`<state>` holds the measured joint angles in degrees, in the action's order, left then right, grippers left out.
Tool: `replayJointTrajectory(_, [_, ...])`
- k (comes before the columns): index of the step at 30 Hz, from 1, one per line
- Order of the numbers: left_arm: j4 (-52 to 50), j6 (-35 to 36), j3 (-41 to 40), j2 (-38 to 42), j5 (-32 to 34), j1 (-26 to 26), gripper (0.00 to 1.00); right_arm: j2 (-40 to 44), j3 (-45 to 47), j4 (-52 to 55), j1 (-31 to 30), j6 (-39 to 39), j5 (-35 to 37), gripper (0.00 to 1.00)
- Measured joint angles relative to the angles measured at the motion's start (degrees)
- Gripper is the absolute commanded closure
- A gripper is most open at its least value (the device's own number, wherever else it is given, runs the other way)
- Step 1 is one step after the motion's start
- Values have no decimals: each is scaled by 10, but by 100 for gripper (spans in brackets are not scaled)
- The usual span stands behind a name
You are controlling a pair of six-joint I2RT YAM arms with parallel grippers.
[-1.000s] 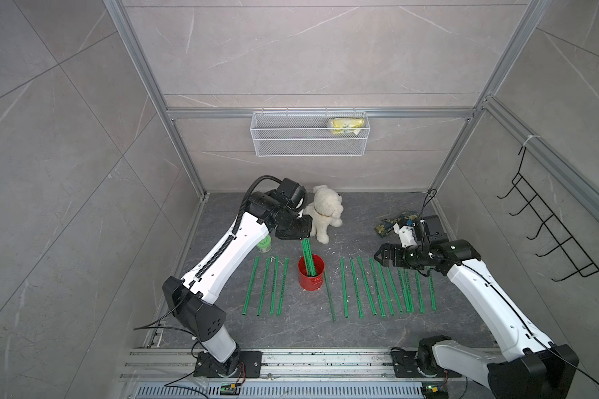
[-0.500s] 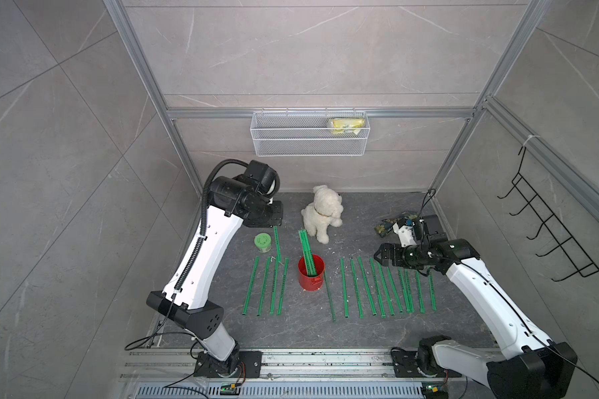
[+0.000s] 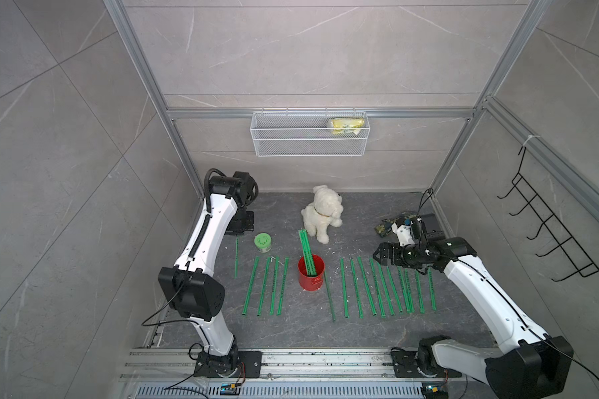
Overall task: Take the straws out of the storage container
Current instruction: Place the straw at the center of the board.
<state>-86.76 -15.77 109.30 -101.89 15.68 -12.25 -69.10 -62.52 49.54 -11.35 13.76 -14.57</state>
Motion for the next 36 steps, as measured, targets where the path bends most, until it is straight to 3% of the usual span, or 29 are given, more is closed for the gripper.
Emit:
replayJointTrajectory(8, [-1, 4, -63, -66, 1, 11, 98, -2, 0, -2, 0, 0, 0, 0])
replayJointTrajectory(20, [5, 4, -70, -163, -28, 24, 98, -7, 15, -19, 0, 0, 0, 0])
replayJointTrajectory(36, [16, 5, -56, -199, -43, 43, 96, -17, 35, -33, 0, 0, 0, 0])
